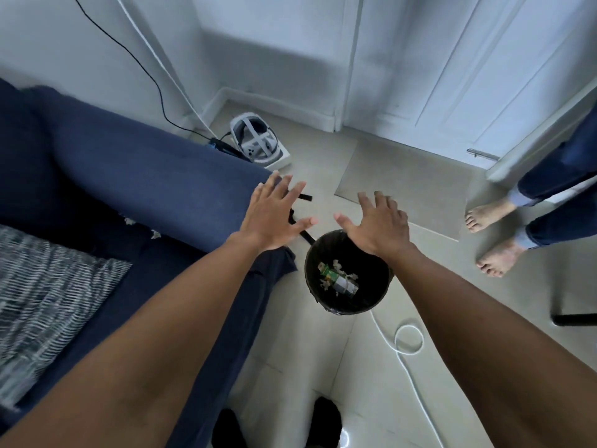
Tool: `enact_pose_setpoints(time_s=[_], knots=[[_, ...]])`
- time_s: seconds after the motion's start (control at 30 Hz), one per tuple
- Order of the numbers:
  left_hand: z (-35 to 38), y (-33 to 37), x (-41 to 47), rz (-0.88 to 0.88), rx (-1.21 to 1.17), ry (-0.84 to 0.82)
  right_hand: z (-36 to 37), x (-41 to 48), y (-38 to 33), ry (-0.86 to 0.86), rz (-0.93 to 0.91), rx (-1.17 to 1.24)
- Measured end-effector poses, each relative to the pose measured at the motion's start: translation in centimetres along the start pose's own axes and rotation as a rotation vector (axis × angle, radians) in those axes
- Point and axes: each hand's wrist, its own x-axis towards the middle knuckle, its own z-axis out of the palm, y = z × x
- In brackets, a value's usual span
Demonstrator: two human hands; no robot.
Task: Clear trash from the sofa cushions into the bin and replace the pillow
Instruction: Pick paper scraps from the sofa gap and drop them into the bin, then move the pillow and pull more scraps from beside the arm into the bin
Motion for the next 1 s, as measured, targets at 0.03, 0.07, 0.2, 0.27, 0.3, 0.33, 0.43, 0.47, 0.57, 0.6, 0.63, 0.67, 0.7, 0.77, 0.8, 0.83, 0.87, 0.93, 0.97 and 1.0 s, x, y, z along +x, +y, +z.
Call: enact_pose_setpoints(time_s=[0.03,0.07,0.2,0.27,0.3,0.33,0.43,0.47,0.57,0.6,0.63,0.67,0.7,0.77,0.8,0.83,0.87,0.93,0.97,1.0], knots=[[-1.3,-0.7,-0.4,-0.017,0.003,0.014,-0.9,0.1,-1.2,0.009,-0.017,-0.006],[-2.7,-1.5,-0.8,-0.032,0.007,0.031,-1.9,0.1,-2.4,0.022,-0.035,-0.014],[-7.7,-5.1,-3.2,-0.117,0.023,0.072,-5.2,0.5,-7.8,0.061,-0.115,-0.047],[-10.0,-7.0,-4.9,-0.162,0.026,0.096,-6.6,0.6,-10.8,0.051,-0.155,-0.045],[-11.2,-8.1,-5.9,-0.189,0.027,0.109,-7.1,0.5,-12.4,0.053,-0.180,-0.047],[-12.2,-9.2,-6.9,-0.217,0.029,0.120,-7.6,0.3,-14.1,0.061,-0.208,-0.048],[-14.8,-12.5,-10.0,-0.295,0.046,0.146,-8.6,-0.2,-18.9,0.083,-0.284,-0.059],[-15.5,-13.6,-11.2,-0.320,0.050,0.155,-8.7,-0.4,-20.6,0.088,-0.311,-0.068],[-17.4,-16.9,-14.9,-0.401,0.047,0.181,-8.7,-1.1,-25.4,0.093,-0.395,-0.078],[-17.9,-17.8,-16.0,-0.424,0.049,0.186,-8.7,-1.3,-26.8,0.097,-0.416,-0.076],[-18.4,-18.8,-17.2,-0.451,0.052,0.198,-8.6,-1.6,-28.4,0.098,-0.439,-0.074],[-19.0,-19.7,-18.5,-0.477,0.052,0.213,-8.5,-2.0,-30.0,0.100,-0.461,-0.072],[-19.4,-20.6,-19.7,-0.502,0.048,0.227,-8.3,-2.3,-31.5,0.099,-0.482,-0.070],[-20.0,-22.3,-22.0,-0.543,0.045,0.247,-8.0,-3.1,-34.3,0.104,-0.525,-0.069],[-20.2,-23.2,-23.3,-0.568,0.049,0.253,-7.7,-3.6,-35.8,0.099,-0.549,-0.077],[-20.4,-24.0,-24.5,-0.593,0.056,0.256,-7.4,-4.1,-37.1,0.092,-0.572,-0.083],[-20.5,-24.8,-25.6,-0.618,0.062,0.256,-7.1,-4.6,-38.3,0.086,-0.593,-0.085],[-20.6,-26.2,-27.5,-0.661,0.064,0.259,-6.6,-5.5,-40.5,0.081,-0.632,-0.085],[-20.6,-26.8,-28.4,-0.680,0.061,0.264,-6.2,-5.8,-41.5,0.077,-0.651,-0.087],[-20.6,-27.3,-29.3,-0.696,0.054,0.269,-5.9,-6.0,-42.4,0.077,-0.671,-0.092]])
